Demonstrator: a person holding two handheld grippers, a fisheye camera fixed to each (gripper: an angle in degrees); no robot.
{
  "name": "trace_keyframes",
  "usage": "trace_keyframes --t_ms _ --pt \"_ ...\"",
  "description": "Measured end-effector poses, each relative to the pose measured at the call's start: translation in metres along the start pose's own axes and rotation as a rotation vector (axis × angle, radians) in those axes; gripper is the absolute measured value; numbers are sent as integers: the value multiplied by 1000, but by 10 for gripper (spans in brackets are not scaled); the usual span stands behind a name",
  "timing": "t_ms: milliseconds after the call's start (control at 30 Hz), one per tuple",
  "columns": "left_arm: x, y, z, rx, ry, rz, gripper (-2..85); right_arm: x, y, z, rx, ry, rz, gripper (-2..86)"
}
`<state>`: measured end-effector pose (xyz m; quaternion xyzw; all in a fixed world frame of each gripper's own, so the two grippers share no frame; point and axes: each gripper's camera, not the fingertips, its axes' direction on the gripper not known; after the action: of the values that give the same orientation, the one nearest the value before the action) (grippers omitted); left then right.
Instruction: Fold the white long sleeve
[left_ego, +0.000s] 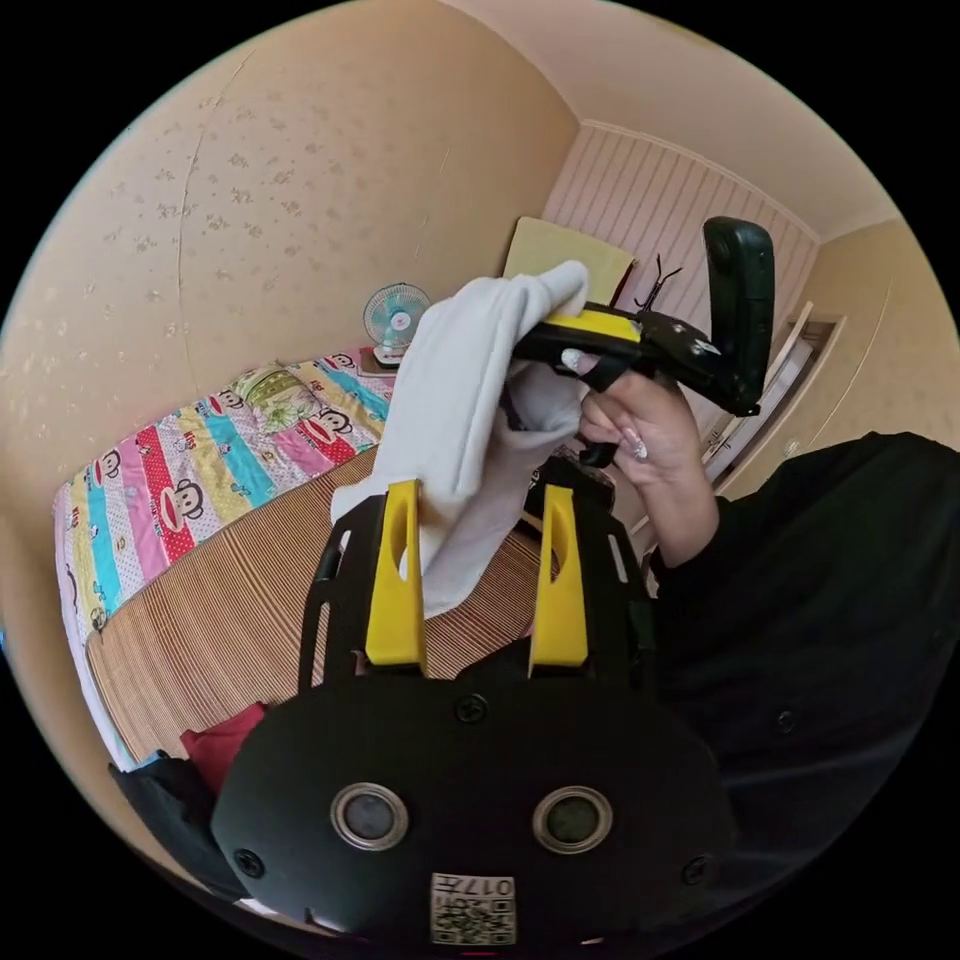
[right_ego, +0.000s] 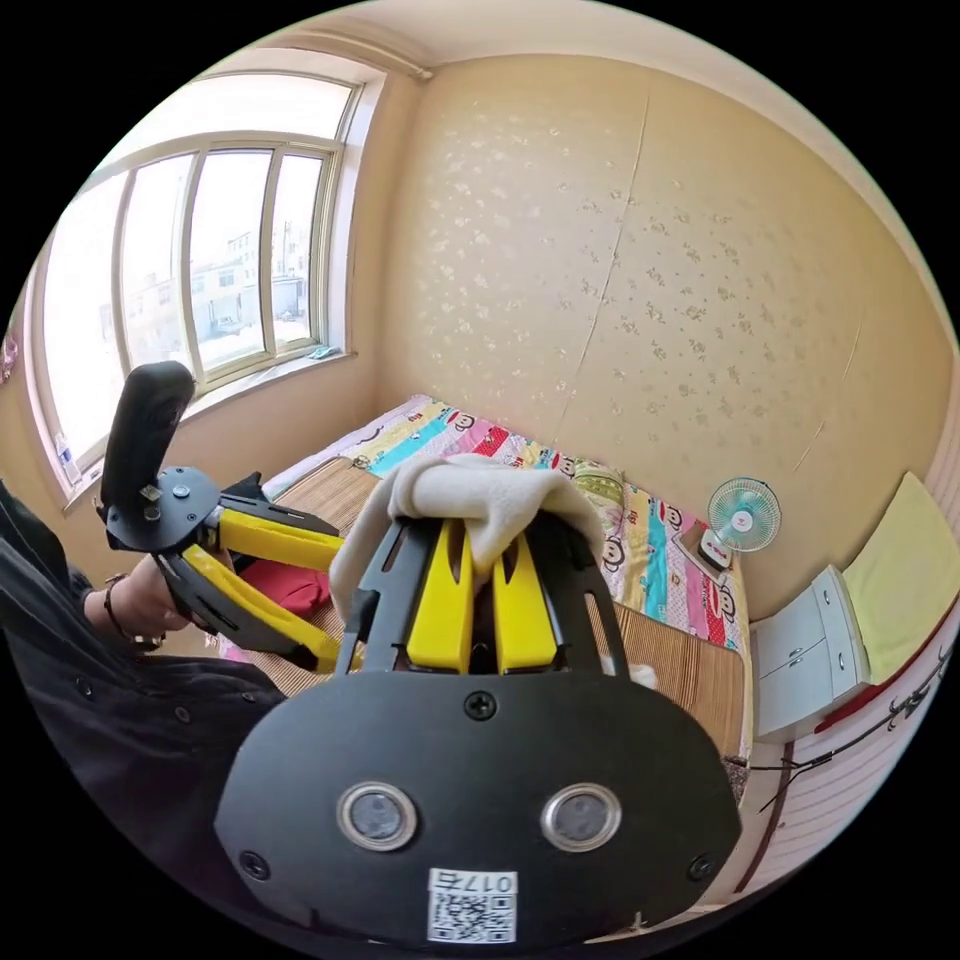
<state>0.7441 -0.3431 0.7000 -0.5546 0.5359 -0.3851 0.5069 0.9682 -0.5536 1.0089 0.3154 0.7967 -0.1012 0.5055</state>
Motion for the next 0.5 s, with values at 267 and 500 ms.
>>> trace_keyframes --t_ms 267,500 --pt "18 14 23 126 -66 -23 49 32 5 -16 10 -94 85 4" --pt "23 11 -2 353 113 26 29 54 16 -47 11 -250 -66 15"
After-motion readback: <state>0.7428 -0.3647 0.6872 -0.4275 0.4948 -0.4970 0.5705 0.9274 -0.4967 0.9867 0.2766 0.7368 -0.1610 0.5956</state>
